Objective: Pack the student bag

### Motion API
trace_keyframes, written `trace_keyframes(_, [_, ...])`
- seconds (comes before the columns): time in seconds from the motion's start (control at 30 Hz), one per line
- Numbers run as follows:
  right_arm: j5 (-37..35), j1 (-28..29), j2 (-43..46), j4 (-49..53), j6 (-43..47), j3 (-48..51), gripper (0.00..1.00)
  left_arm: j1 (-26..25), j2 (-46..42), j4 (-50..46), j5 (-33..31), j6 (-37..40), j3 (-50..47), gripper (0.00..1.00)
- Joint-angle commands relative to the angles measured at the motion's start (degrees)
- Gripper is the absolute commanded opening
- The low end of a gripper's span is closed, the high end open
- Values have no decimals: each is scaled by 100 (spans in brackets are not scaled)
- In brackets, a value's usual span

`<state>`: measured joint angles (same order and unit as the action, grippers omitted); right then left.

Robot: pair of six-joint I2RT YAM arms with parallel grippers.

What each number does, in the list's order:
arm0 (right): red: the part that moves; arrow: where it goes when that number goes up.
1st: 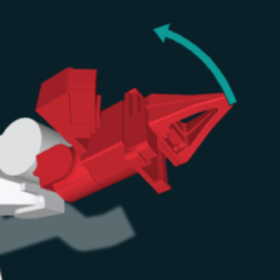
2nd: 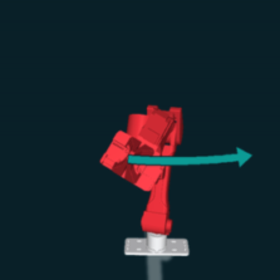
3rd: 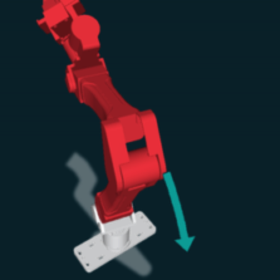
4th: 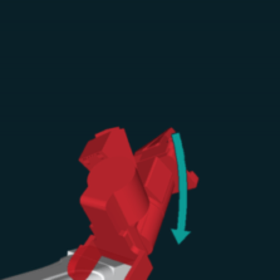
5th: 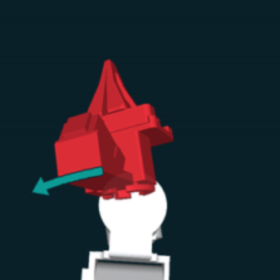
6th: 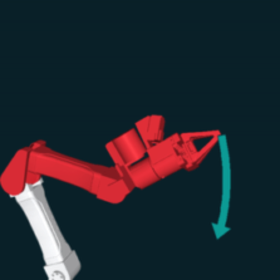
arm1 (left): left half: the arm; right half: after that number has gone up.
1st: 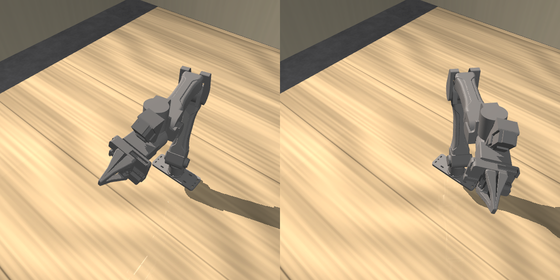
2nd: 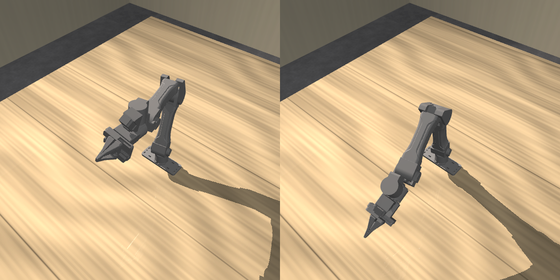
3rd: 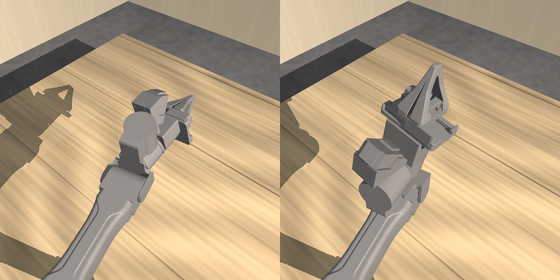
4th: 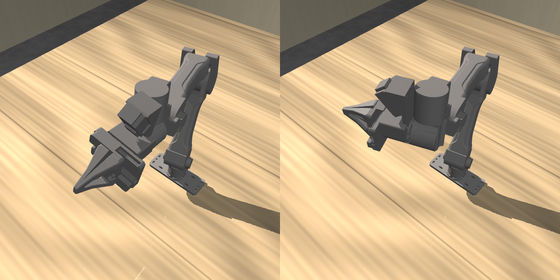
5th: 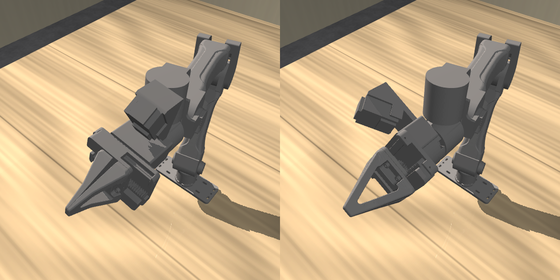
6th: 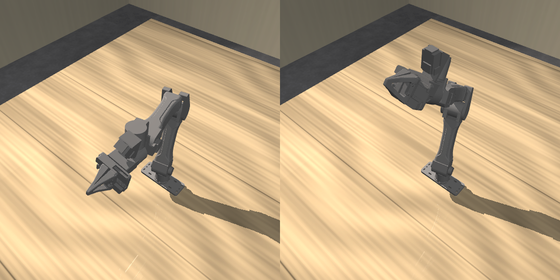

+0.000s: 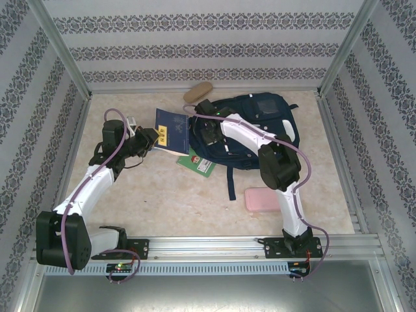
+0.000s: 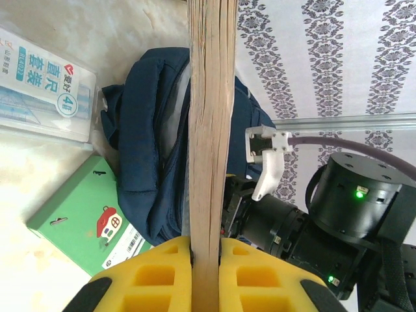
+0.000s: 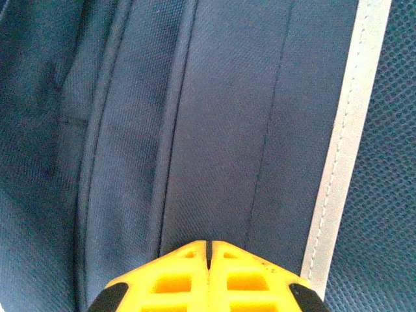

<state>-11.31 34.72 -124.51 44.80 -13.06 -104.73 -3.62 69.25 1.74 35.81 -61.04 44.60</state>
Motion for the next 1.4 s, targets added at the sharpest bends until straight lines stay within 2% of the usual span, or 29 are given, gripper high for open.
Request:
trace_keyframes(0.0, [43, -2, 466, -52, 24, 68, 0, 63, 57, 291, 121, 58, 89, 0])
trace_keyframes(0.27, [267, -45, 769, -23, -65, -23, 0, 45, 54, 306, 99, 76, 59, 0])
trace_keyframes(0.33, [555, -36, 771, -24, -40, -67, 31, 45, 45, 335, 86, 57, 20, 0])
trace_keyframes(0.37, [616, -15, 722, 9, -39, -100, 36, 45, 40, 345, 88, 50, 9, 0])
trace_keyframes(0.47, [604, 89, 514, 52, 2, -142, 40, 45, 45, 345, 108, 43, 22, 0])
trace_keyframes(0.83, [250, -38, -347, 324, -127, -231, 39, 45, -125, 165, 101, 95, 12, 0])
trace_keyframes(0.87, [239, -52, -403, 352, -131, -242, 34, 45, -125, 164, 101, 92, 7, 0])
trace_keyframes(0.93, [250, -64, -427, 388, -152, -238, 16, 45, -110, 189, 110, 84, 6, 0])
trace_keyframes(0.97, [247, -67, -380, 367, -169, -195, 4, 37, -98, 204, 110, 75, 13, 0])
trace_keyframes(1.0, [233, -62, -288, 304, -196, -134, 0, 28, -79, 217, 102, 69, 10, 0])
trace_keyframes(1.23, [374, -182, 887, -139, -241, 122, 0, -294, 179, 471, -168, 58, 116, 0])
trace_keyframes(1.37, [678, -425, 1483, -177, -347, -10, 0, -716, 562, 793, -525, 56, 281, 0])
